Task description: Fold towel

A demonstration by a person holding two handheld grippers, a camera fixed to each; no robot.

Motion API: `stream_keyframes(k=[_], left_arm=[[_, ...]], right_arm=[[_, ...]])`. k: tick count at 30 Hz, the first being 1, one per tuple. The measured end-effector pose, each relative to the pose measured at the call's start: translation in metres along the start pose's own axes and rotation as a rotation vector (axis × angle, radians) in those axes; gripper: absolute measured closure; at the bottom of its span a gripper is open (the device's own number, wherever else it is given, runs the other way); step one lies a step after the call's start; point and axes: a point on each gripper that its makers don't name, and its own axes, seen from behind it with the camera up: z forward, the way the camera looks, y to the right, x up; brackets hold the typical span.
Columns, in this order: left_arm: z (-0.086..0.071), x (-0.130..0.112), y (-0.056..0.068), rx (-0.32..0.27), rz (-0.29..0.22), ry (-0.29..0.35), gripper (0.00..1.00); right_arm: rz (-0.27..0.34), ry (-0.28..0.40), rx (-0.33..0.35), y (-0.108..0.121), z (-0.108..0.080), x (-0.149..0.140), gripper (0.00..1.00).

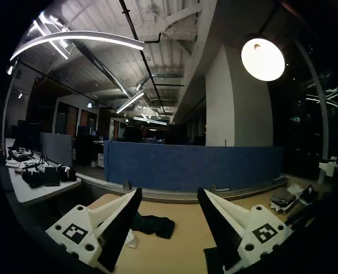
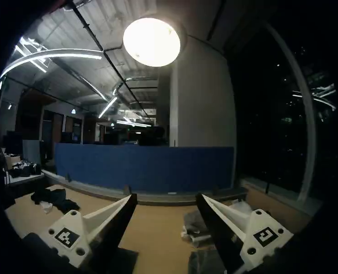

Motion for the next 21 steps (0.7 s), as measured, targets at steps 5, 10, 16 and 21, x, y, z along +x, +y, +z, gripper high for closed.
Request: stream_keyframes(k=[5,10,16,21], left_arm=[[0.003,0.015,0.005,-0.037,-0.011,-0.001,0.1],[0.004,0.01,0.015,-0.078,-0.005,-0.055,0.1],[-0.005,-0.012,0.042,-0.193,0.055,-0.157,0.1],[-0.018,-0.033,0.058,-0.291,0.133,-0.245,0.1]], right_arm=[[0.009,-0.009,-0.004,0.003,-0.001,0.016,0.0],[-0.019,-0.038,0.017,0.0,-0.001,0.017,0.0],[-0.095,-0.115,0.105,-0.02,-0.006,0.001,0.0],[-0.121,-0.22,0.215,-0.041,-0.015,-0.019,0.0]])
